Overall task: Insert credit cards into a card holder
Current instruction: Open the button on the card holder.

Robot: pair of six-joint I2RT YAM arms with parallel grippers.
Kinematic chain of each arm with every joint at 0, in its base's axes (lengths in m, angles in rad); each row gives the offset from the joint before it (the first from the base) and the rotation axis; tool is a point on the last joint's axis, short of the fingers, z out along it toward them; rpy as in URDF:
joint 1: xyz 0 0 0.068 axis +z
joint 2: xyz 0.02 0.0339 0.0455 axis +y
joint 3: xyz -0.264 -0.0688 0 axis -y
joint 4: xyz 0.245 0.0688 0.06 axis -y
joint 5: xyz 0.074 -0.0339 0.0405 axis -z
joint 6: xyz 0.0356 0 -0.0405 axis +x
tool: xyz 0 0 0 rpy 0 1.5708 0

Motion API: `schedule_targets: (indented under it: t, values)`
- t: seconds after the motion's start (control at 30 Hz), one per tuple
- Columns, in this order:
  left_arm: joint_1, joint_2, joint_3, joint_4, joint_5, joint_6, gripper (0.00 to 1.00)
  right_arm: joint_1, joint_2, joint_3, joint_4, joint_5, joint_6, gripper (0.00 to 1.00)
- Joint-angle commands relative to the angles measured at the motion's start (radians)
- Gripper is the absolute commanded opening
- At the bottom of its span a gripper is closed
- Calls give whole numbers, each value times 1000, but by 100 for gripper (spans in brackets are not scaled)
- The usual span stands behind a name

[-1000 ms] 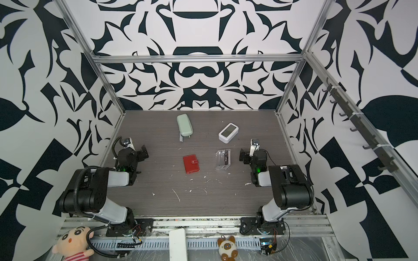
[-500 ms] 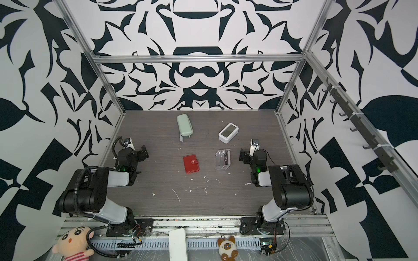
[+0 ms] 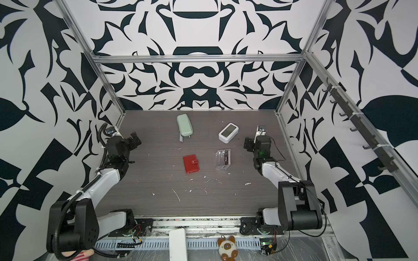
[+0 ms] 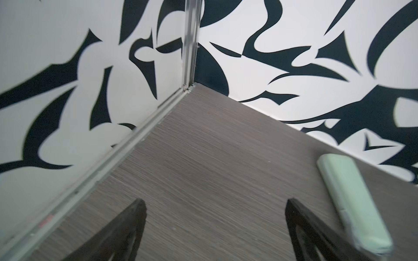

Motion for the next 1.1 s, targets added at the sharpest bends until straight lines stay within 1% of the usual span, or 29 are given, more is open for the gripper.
schedule_targets:
  t: [0.0,0.07,0.17,0.2,0.23,0.3,0.4,0.47,0.6,0.67,0.73,0.9,1.07]
  values:
    - [-25,12,52,-289,200,-201,100,29,-10,113,-270,-158,66,88]
    - [-79,29,83,-342,265,-251,100,76,3,170,-328,-228,80,87]
    - [-185,70,130,-415,310,-318,100,177,43,248,-412,-273,88,86]
    - [-219,71,133,-415,323,-341,100,212,64,272,-435,-284,88,85]
    - [-252,112,134,-406,342,-365,100,252,86,299,-457,-299,89,84]
    - [-303,143,131,-373,381,-403,100,322,132,344,-487,-318,95,82]
    - [-356,200,126,-315,455,-438,95,427,203,396,-501,-320,108,78]
    - [-379,241,132,-297,491,-455,91,488,250,425,-501,-314,112,75]
    - [-412,311,139,-268,535,-477,86,566,343,481,-511,-319,138,66]
    - [-426,346,147,-262,557,-486,80,595,392,516,-535,-340,146,59]
    - [-440,369,150,-262,566,-495,77,619,427,539,-558,-336,157,53]
    - [-465,417,154,-248,585,-511,68,660,471,546,-556,-334,169,49]
    - [-479,470,172,-238,617,-526,61,683,501,557,-552,-328,172,47]
